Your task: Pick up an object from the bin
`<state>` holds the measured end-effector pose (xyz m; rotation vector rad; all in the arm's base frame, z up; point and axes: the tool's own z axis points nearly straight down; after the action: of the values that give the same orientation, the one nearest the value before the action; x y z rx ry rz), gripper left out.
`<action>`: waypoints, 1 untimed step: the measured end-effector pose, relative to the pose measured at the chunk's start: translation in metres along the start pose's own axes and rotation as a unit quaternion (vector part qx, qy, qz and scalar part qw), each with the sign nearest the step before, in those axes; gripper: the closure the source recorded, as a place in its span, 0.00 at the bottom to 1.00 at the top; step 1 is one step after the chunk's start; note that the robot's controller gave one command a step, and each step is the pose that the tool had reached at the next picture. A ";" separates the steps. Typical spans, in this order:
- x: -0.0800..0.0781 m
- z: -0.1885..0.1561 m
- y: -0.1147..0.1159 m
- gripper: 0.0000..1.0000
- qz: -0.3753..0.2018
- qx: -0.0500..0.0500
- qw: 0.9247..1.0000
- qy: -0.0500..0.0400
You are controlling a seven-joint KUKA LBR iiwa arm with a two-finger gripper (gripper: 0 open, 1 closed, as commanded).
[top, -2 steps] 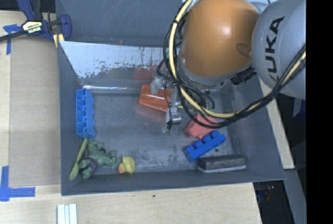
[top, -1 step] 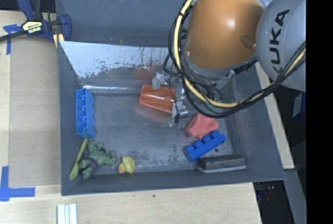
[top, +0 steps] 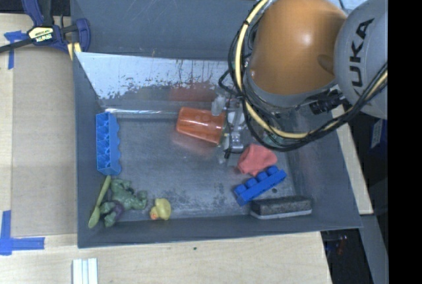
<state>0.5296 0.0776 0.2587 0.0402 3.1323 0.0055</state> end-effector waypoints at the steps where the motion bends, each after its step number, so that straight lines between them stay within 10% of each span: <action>1: -0.035 0.008 -0.013 0.00 -0.047 0.000 0.999 -0.002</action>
Offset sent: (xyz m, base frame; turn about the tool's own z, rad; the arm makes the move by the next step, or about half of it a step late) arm -0.0032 -0.0087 -0.0707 0.2085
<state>0.5643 0.0635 0.2505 -0.1084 3.1271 0.0049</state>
